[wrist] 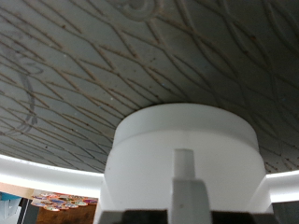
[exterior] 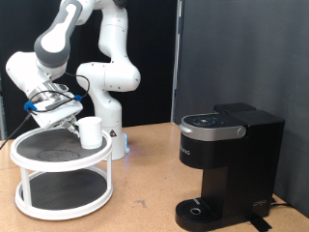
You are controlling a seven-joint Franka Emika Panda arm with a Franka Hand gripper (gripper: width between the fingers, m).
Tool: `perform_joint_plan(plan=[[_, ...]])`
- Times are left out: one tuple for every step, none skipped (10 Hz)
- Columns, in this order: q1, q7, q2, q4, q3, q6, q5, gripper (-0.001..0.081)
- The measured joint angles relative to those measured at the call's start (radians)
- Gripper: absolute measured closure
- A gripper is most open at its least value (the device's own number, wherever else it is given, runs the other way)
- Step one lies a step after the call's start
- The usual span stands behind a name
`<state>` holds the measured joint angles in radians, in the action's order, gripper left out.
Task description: Make a cup of coffee with the keurig machine
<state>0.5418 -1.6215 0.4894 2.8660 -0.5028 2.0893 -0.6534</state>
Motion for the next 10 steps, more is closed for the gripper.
perform_joint_plan(plan=[[0.003, 0.000, 0.000, 0.000, 0.000, -0.005, 0.001, 0.0798], [0.009, -0.007, 0.001, -0.001, 0.000, -0.014, 0.002, 0.0798], [0.017, -0.025, 0.005, -0.005, 0.000, -0.032, 0.003, 0.0798], [0.027, -0.050, 0.015, -0.011, 0.000, -0.060, 0.005, 0.0798], [0.040, -0.080, 0.031, -0.021, 0.000, -0.092, 0.008, 0.0798], [0.052, -0.110, 0.050, -0.029, 0.001, -0.122, 0.014, 0.0798], [0.061, -0.137, 0.070, -0.034, 0.006, -0.140, 0.023, 0.0798], [0.067, -0.161, 0.091, -0.037, 0.012, -0.155, 0.037, 0.0798], [0.070, -0.175, 0.109, -0.041, 0.020, -0.171, 0.054, 0.0798], [0.073, -0.178, 0.125, -0.044, 0.020, -0.189, 0.069, 0.0798]])
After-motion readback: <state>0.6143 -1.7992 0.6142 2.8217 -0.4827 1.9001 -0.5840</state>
